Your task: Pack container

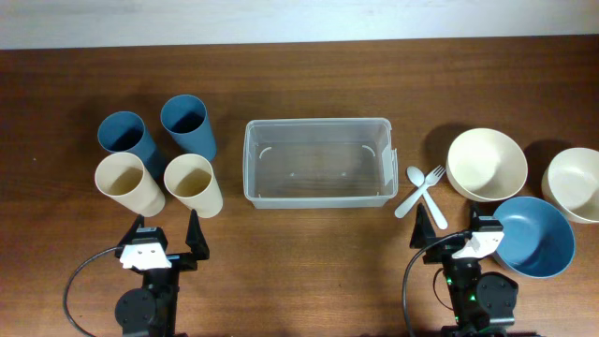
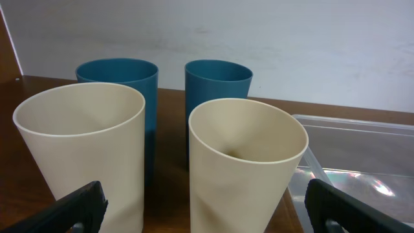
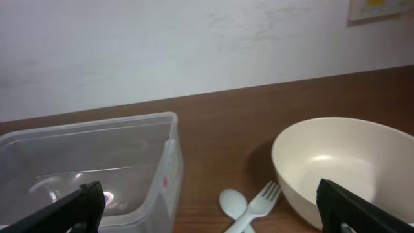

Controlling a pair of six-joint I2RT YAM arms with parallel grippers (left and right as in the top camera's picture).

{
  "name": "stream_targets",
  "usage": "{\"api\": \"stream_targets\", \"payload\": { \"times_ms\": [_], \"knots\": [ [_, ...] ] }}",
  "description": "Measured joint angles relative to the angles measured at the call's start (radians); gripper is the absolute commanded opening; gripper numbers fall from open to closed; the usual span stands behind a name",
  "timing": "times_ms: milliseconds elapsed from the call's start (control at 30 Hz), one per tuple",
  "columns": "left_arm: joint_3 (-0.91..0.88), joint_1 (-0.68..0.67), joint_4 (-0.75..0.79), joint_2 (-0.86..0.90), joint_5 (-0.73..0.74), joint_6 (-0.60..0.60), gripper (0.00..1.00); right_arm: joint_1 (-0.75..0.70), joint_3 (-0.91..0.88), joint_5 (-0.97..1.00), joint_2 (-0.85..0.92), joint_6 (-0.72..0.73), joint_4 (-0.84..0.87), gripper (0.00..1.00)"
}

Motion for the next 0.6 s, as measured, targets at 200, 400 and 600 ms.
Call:
{"api": "stream_targets", "payload": {
  "times_ms": [200, 400, 600],
  "knots": [
    [0.0, 0.0, 0.0, 0.0, 0.0, 0.0, 1.0, 0.0, 0.005, -0.078, 0.0, 0.012, 0.0, 0.99],
    [0.0, 0.0, 0.0, 0.0, 0.0, 0.0, 1.0, 0.0, 0.053, -0.13, 0.0, 0.012, -0.069, 0.99],
    [0.0, 0.0, 0.0, 0.0, 0.0, 0.0, 1.0, 0.0, 0.137, -0.141, 0.016, -0.024, -0.175, 0.99]
  ]
}}
